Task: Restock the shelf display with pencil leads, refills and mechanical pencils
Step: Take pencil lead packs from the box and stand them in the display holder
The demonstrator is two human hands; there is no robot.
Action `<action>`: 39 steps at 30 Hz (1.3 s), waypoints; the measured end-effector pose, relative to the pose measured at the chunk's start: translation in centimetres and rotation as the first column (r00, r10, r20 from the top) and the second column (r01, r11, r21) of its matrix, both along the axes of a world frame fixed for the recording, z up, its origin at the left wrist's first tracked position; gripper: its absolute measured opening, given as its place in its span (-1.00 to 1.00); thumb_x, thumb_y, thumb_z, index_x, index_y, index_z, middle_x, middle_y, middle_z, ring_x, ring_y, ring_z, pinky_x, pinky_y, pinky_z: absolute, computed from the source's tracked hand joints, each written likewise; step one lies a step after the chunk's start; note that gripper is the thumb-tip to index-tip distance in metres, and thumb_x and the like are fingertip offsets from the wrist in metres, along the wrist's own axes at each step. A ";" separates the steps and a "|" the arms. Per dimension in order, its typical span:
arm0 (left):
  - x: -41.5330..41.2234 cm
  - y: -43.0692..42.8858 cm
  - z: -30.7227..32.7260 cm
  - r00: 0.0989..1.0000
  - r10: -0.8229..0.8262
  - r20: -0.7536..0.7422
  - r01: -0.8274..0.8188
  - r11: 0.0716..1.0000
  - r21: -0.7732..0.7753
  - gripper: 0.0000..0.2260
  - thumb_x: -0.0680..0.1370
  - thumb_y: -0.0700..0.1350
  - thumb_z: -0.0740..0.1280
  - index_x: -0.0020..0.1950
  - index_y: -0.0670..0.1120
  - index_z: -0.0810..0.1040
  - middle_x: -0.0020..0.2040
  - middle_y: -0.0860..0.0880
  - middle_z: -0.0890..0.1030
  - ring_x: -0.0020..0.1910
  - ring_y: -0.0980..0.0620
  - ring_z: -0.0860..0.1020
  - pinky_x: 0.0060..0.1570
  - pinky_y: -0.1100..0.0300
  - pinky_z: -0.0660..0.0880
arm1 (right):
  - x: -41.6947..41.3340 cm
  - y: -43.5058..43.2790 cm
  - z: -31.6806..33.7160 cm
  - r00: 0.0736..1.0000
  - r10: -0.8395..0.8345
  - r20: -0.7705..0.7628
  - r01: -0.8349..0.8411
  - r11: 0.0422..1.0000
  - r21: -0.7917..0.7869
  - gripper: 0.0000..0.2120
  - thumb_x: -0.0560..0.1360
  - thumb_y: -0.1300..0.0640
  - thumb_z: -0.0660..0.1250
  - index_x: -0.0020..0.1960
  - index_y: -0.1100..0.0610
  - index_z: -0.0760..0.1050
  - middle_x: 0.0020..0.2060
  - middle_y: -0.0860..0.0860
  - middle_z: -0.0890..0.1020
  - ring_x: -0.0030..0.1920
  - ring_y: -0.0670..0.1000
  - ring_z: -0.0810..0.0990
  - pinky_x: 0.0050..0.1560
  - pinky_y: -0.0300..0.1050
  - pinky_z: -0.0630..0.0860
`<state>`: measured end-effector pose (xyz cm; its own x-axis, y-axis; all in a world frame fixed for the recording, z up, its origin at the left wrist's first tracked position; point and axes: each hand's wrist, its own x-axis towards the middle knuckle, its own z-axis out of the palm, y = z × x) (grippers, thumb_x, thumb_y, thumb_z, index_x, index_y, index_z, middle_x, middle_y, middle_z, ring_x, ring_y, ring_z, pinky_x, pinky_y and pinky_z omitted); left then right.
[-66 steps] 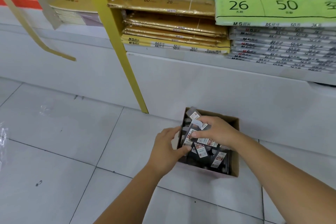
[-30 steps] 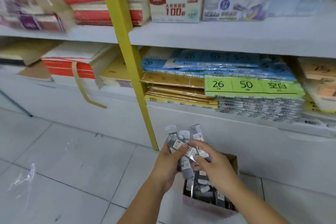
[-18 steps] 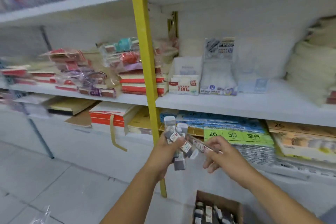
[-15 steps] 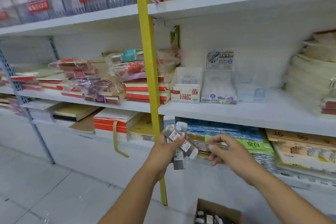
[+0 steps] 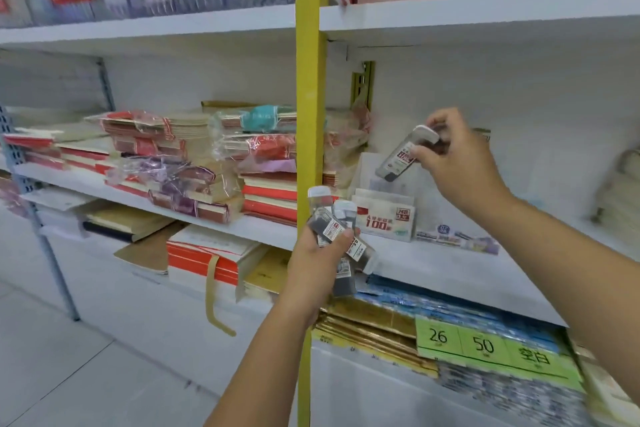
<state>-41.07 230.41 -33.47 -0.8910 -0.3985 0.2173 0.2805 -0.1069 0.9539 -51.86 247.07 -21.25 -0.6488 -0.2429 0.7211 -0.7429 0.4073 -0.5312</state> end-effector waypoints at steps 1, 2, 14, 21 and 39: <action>-0.7 -0.1 -0.2 1.000 -0.003 -0.017 0.003 1.000 0.003 -0.78 0.60 -0.09 0.38 0.19 0.16 0.51 0.05 0.10 0.72 0.02 0.11 0.69 -0.07 0.16 0.63 | -1.5 -1.0 0.4 0.999 -0.017 -0.042 0.019 0.998 0.054 -0.72 0.49 0.12 0.41 0.01 -0.09 0.32 -0.15 -0.09 0.57 -0.16 -0.01 0.58 -0.22 -0.09 0.47; -1.4 -0.2 -0.4 0.999 -0.004 -0.034 0.004 1.000 0.000 -0.77 0.60 -0.09 0.38 0.21 0.15 0.51 0.06 0.10 0.72 0.04 0.10 0.69 -0.07 0.18 0.63 | -3.0 -1.9 0.6 0.997 -0.029 -0.078 0.038 0.992 0.120 -0.72 0.49 0.12 0.42 0.01 -0.08 0.32 -0.16 -0.09 0.56 -0.19 -0.03 0.55 -0.27 -0.15 0.41; -4.1 -1.6 -1.2 0.999 -0.014 -0.046 0.009 0.996 -0.089 -0.80 0.57 0.00 0.40 0.15 0.26 0.56 0.08 0.15 0.70 0.09 0.12 0.67 0.18 -0.05 0.56 | -10.1 -6.7 -0.9 0.999 -0.035 0.033 0.016 0.884 0.468 -0.76 0.45 0.19 0.45 0.05 0.09 0.45 -0.12 0.10 0.63 -0.17 0.07 0.62 -0.14 -0.03 0.58; -4.0 -1.7 -1.1 0.999 -0.016 -0.046 0.013 0.999 -0.048 -0.78 0.57 -0.01 0.40 0.18 0.23 0.54 0.08 0.11 0.71 0.08 0.09 0.68 0.14 -0.01 0.58 | -10.5 -7.2 -1.3 0.930 -0.171 -0.327 0.353 0.666 0.657 -0.69 0.55 0.08 0.30 0.29 -0.02 0.52 0.06 0.10 0.50 0.11 0.15 0.50 -0.07 -0.05 0.43; -2.5 -0.3 -0.2 0.979 -0.184 -0.085 0.182 0.983 -0.023 -0.65 0.56 -0.15 0.39 0.32 0.03 0.47 0.15 -0.09 0.68 0.13 -0.11 0.65 0.07 0.00 0.58 | 3.4 -1.3 -8.5 0.707 0.376 0.599 -0.234 0.924 -0.303 -0.83 0.44 0.32 0.44 -0.02 0.16 0.52 -0.13 0.20 0.62 -0.29 0.14 0.71 -0.34 -0.09 0.65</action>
